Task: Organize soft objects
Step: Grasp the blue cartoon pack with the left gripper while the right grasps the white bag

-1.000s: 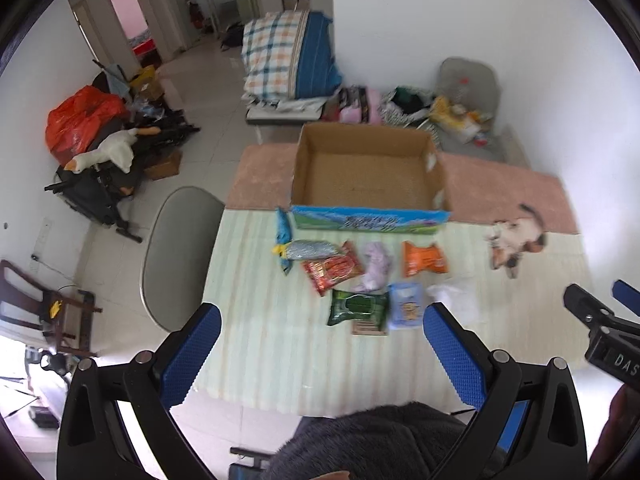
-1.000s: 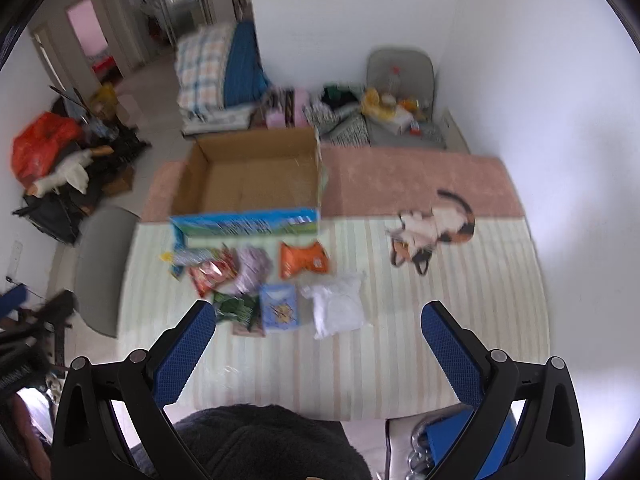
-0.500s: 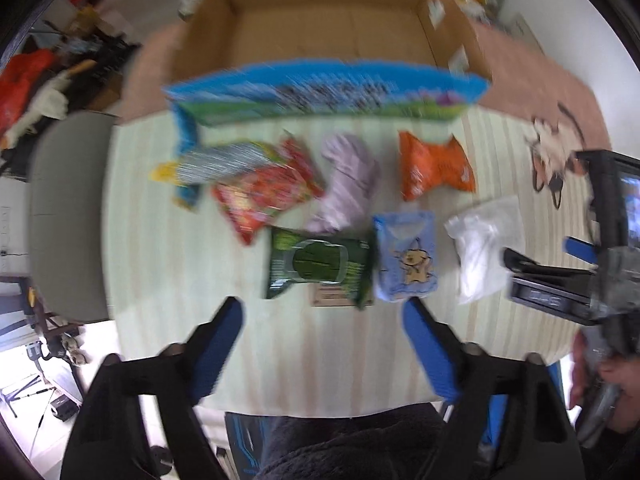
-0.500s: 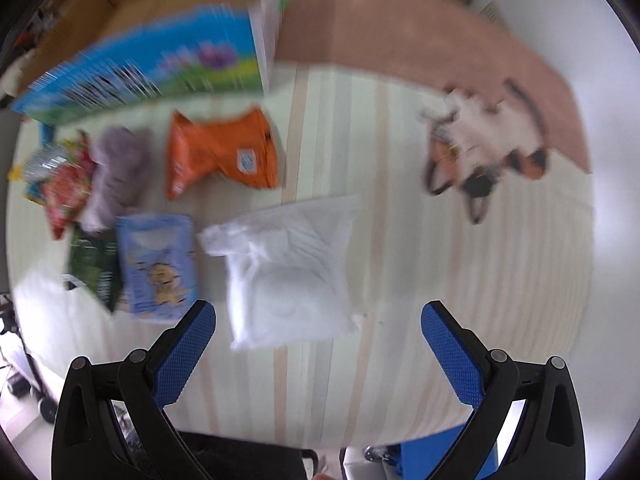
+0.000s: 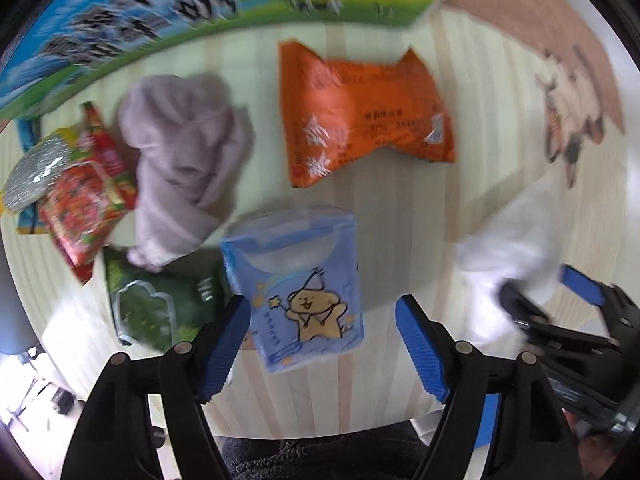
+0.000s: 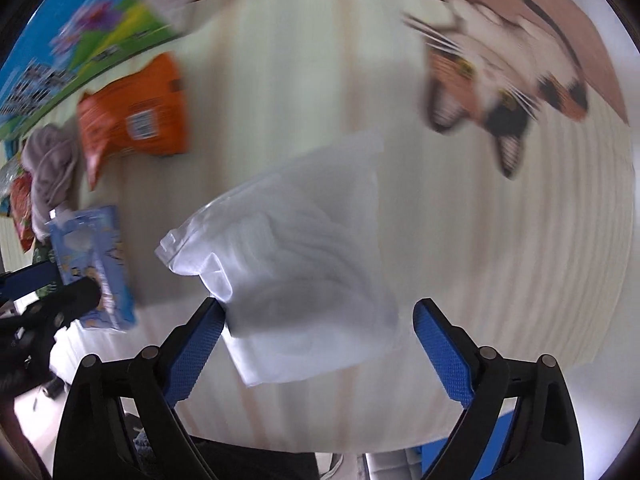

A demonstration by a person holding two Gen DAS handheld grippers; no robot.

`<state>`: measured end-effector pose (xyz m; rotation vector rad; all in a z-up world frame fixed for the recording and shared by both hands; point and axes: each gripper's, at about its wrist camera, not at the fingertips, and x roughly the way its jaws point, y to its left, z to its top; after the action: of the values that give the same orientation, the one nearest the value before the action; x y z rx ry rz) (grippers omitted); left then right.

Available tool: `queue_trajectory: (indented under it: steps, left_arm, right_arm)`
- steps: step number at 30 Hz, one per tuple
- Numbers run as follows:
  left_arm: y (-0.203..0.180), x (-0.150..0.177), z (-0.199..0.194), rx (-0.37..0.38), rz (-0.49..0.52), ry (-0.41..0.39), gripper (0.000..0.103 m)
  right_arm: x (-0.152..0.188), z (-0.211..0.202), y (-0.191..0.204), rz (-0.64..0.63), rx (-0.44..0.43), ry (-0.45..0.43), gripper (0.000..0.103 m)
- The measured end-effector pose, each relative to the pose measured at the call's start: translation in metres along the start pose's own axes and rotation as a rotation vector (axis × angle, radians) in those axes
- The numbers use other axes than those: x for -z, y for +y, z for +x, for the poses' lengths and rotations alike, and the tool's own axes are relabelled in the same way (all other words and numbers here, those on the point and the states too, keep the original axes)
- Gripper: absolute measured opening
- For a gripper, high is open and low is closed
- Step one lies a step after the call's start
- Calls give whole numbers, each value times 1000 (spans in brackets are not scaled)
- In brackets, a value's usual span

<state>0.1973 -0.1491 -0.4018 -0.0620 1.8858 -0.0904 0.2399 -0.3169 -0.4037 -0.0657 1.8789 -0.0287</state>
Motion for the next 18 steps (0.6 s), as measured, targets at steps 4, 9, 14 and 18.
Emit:
queue_trajectory:
  steps: [4, 9, 14, 18]
  left_arm:
    - [-10, -8, 24, -48, -14, 40, 74]
    - [-44, -8, 33, -68, 15, 21, 74]
    - [-57, 1, 23, -60, 40, -13, 74]
    - [-38, 14, 0, -69, 23, -50, 74]
  right_arm:
    - [8, 6, -27, 15, -28, 13, 97]
    - [20, 17, -45, 16, -50, 5, 97]
    - [28, 9, -57, 0, -56, -27, 97]
    - [47, -16, -57, -27, -67, -47, 98]
